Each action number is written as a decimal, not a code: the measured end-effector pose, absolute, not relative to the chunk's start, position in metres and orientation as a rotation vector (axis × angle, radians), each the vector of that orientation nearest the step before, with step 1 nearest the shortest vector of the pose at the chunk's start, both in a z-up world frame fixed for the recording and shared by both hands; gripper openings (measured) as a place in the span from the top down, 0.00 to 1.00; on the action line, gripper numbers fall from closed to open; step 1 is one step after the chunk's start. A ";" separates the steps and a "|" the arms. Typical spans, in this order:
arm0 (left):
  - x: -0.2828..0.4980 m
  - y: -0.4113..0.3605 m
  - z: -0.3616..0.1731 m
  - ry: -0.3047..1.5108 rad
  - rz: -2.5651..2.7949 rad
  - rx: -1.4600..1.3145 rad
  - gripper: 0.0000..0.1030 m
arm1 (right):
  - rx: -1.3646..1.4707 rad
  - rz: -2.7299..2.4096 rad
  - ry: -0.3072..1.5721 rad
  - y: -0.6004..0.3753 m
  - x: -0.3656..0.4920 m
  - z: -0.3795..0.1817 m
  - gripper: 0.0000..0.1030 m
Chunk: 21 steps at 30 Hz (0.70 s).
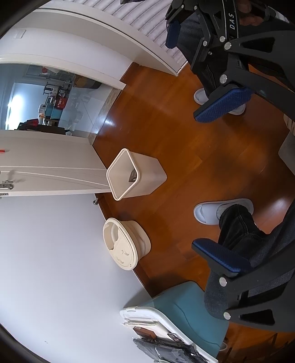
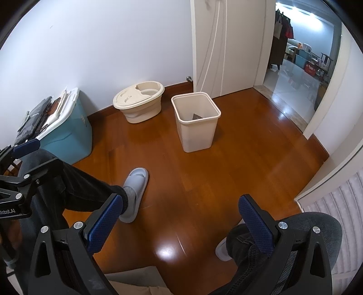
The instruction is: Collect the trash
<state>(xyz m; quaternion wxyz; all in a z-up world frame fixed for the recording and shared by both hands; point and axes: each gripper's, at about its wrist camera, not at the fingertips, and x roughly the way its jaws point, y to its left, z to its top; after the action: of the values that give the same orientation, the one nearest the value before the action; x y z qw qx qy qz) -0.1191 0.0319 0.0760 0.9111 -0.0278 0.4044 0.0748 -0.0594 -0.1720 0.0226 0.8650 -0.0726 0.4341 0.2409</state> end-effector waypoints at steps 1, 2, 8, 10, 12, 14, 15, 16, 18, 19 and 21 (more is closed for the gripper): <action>-0.119 0.031 0.076 0.834 0.155 -0.058 0.00 | -0.149 0.504 0.912 -0.173 -0.059 0.022 0.00; -0.119 0.032 0.076 0.837 0.155 -0.058 0.00 | -0.147 0.503 0.913 -0.173 -0.059 0.022 0.00; -0.120 0.030 0.079 0.839 0.160 -0.055 0.00 | -0.138 0.495 0.915 -0.175 -0.059 0.022 0.00; -0.120 0.030 0.079 0.839 0.159 -0.054 0.00 | -0.139 0.493 0.914 -0.175 -0.059 0.022 0.00; -0.119 0.030 0.080 0.839 0.157 -0.055 0.00 | -0.136 0.495 0.916 -0.176 -0.059 0.022 0.00; -0.119 0.029 0.080 0.839 0.155 -0.054 0.00 | -0.139 0.496 0.918 -0.176 -0.059 0.021 0.00; -0.119 0.028 0.080 0.840 0.154 -0.053 0.00 | -0.140 0.495 0.919 -0.176 -0.059 0.021 0.00; -0.119 0.028 0.080 0.841 0.153 -0.054 0.00 | -0.139 0.495 0.919 -0.175 -0.059 0.022 0.00; -0.119 0.028 0.080 0.843 0.152 -0.057 0.00 | -0.136 0.495 0.921 -0.175 -0.059 0.021 0.00; -0.119 0.028 0.080 0.844 0.152 -0.057 0.00 | -0.134 0.494 0.921 -0.174 -0.060 0.021 0.00; -0.119 0.028 0.081 0.842 0.152 -0.057 0.00 | -0.134 0.493 0.921 -0.173 -0.060 0.021 0.00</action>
<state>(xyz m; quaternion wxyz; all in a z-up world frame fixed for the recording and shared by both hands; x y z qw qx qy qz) -0.1187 0.0279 0.0805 0.9095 -0.0276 0.4082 0.0735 -0.0602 -0.1735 0.0213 0.8646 -0.0638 0.4393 0.2353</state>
